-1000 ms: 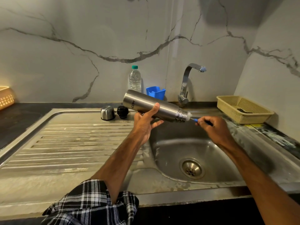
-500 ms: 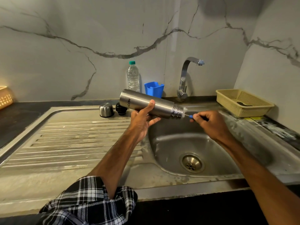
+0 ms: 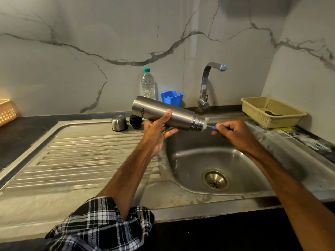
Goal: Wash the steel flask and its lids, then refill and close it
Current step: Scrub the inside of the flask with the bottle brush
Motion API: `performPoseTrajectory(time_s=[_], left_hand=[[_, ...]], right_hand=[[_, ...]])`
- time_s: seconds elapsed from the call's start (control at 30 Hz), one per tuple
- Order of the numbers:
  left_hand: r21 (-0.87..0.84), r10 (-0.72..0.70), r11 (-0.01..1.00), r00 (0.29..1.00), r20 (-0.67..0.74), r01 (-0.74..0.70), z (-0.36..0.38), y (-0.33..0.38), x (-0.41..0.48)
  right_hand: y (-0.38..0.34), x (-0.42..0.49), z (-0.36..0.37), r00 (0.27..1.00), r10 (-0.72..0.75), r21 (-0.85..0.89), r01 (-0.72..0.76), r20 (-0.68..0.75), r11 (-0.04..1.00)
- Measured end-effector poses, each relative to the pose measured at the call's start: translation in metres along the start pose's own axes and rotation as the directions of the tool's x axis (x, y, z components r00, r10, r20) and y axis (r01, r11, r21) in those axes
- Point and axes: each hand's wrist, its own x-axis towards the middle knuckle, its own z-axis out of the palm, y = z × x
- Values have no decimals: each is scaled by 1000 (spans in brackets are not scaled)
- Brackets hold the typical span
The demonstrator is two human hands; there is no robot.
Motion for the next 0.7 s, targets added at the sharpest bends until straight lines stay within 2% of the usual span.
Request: performPoseTrajectory(time_s=[0.13, 0.27, 0.47, 0.6, 0.7], left_hand=[[-15, 20, 1000, 1000, -24, -20, -5, 4, 3], [88, -29, 996, 997, 69, 23, 4, -5, -4], [34, 9, 999, 999, 41, -10, -3, 2, -1], [115, -35, 993, 995, 96, 23, 1, -4, -5], [65, -4, 998, 998, 64, 0, -4, 2, 0]], right_hand=[[3, 0, -9, 998, 61, 29, -62, 31, 998], [-11, -1, 4, 990, 71, -3, -71, 124, 997], [4, 1, -18, 979, 157, 46, -164, 131, 985], [-4, 1, 1, 974, 148, 52, -159, 171, 986], [1, 1, -11, 976, 152, 67, -164, 152, 984]])
